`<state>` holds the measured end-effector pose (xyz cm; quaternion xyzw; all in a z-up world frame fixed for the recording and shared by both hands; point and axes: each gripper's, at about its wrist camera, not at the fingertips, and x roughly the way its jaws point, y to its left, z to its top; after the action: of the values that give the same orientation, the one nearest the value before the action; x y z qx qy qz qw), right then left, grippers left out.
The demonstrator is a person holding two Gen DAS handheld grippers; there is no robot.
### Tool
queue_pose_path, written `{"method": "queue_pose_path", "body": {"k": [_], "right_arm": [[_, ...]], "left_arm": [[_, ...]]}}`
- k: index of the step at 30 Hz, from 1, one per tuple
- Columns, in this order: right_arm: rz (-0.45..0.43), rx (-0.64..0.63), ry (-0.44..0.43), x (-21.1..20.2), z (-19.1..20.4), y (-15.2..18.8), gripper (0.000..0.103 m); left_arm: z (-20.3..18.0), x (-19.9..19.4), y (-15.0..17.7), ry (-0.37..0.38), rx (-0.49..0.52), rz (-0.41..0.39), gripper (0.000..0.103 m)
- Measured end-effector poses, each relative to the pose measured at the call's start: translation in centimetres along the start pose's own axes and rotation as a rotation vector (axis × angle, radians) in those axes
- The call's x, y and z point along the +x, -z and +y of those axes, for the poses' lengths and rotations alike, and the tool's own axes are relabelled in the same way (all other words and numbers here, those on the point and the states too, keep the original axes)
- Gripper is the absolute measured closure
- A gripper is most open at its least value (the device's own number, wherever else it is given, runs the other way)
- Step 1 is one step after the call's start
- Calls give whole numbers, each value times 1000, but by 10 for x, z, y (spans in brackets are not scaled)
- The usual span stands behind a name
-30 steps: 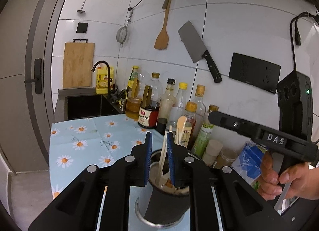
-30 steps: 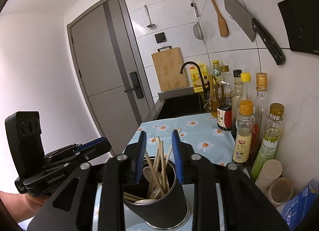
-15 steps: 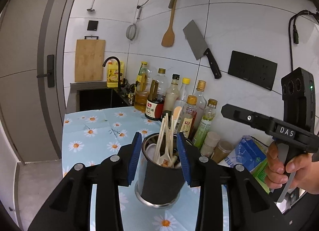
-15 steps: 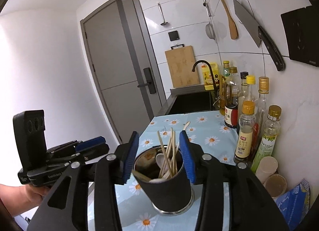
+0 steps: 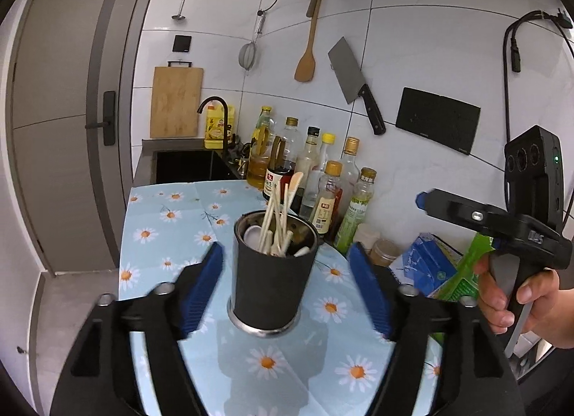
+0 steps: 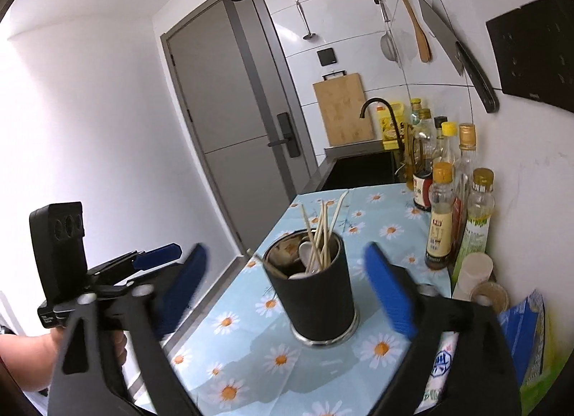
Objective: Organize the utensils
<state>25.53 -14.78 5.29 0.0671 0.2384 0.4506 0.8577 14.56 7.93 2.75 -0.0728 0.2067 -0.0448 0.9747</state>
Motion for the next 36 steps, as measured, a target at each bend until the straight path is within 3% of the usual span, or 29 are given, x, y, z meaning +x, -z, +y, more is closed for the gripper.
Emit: {"method": "queue_pose_path", "body": {"k": [5, 15, 27, 36], "right_arm": [[-6, -38, 35, -24, 3, 8, 5], [41, -60, 84, -56, 1, 25, 5], [124, -30, 115, -70, -3, 71, 5], [160, -23, 152, -74, -1, 97, 5]], "left_arm": [[-21, -17, 12, -44, -26, -13, 7], [-53, -41, 36, -135, -86, 16, 7], [-83, -44, 79, -237, -64, 70, 7], [-85, -46, 95, -246, -127, 118, 7]]}}
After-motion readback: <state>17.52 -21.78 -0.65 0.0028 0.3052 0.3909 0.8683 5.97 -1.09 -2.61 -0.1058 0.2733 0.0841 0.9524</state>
